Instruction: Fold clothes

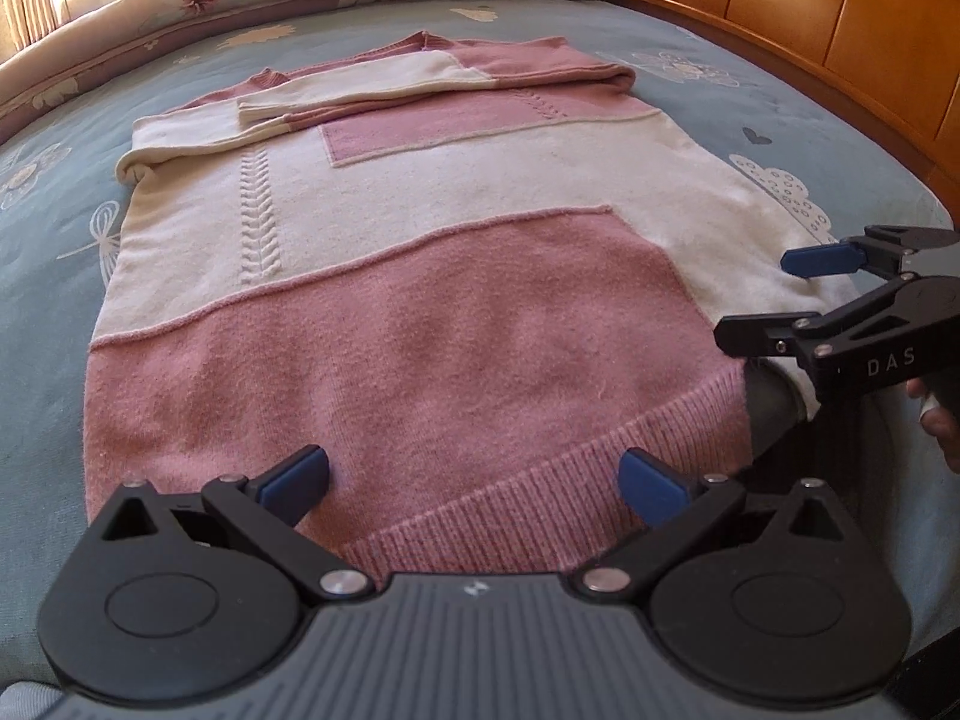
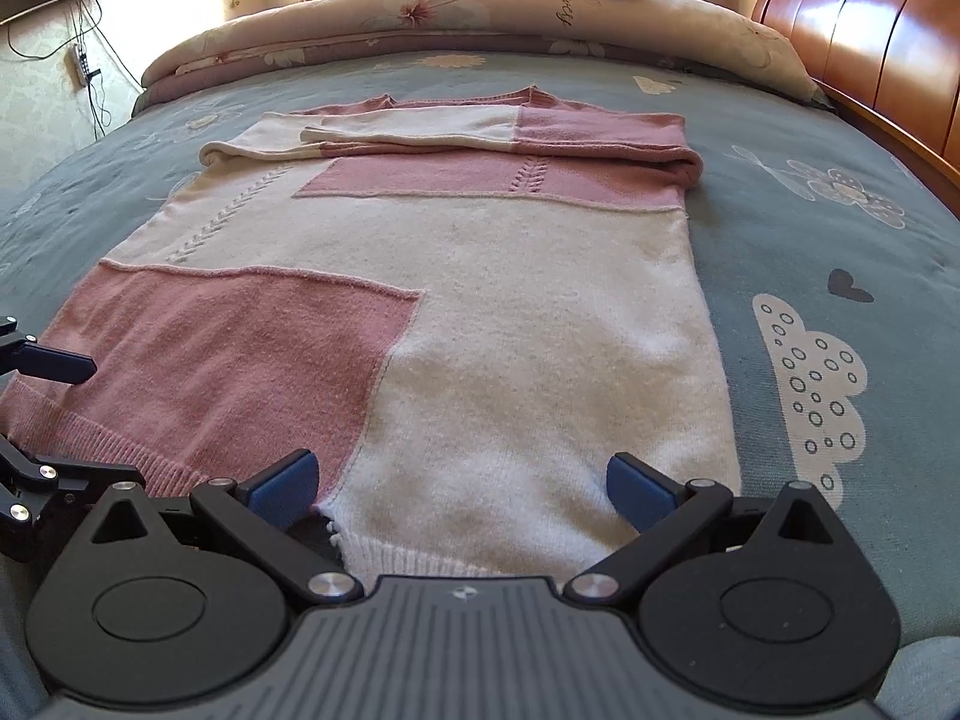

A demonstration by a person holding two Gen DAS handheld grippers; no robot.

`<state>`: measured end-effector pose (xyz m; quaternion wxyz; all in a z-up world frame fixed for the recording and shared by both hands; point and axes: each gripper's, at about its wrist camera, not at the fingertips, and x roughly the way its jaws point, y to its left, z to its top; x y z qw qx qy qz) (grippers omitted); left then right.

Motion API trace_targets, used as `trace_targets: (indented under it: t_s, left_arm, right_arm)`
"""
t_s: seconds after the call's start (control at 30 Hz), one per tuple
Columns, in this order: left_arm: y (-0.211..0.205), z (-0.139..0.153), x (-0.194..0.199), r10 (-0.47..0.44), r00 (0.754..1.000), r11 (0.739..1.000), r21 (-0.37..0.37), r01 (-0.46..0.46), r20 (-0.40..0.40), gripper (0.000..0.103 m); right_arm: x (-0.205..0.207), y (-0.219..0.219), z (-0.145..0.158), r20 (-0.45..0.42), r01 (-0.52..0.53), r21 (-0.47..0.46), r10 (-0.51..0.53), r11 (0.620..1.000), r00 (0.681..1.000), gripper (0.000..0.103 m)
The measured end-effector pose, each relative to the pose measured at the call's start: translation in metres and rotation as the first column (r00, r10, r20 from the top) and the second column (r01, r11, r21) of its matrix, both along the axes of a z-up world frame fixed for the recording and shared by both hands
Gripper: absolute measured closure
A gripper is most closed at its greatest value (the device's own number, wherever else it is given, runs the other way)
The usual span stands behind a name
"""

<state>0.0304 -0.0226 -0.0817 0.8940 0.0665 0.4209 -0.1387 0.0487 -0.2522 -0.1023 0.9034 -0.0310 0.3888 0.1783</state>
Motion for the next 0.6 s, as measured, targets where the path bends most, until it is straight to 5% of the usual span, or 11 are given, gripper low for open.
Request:
trace_targets:
  t_s: [0.33, 0.47, 0.6]
  left_arm:
    - [-0.025, 0.009, 0.000, -0.151, 0.977, 0.977, 0.176, 0.124, 0.151, 0.001]
    - [-0.040, 0.000, -0.008, -0.279, 0.943, 0.930, 0.296, 0.219, 0.182, 0.001]
    - [-0.045, 0.001, -0.024, -0.436, 0.879, 0.858, 0.384, 0.341, 0.193, 0.001]
  right_arm:
    - [0.004, -0.017, 0.020, 0.061, 0.018, 0.019, -0.020, 1.000, 0.998, 0.000]
    - [0.006, -0.011, 0.030, 0.107, -0.070, -0.083, 0.079, 0.994, 0.991, 0.000]
    - [0.009, -0.002, 0.039, 0.126, -0.185, -0.191, 0.211, 0.964, 0.969, 0.000]
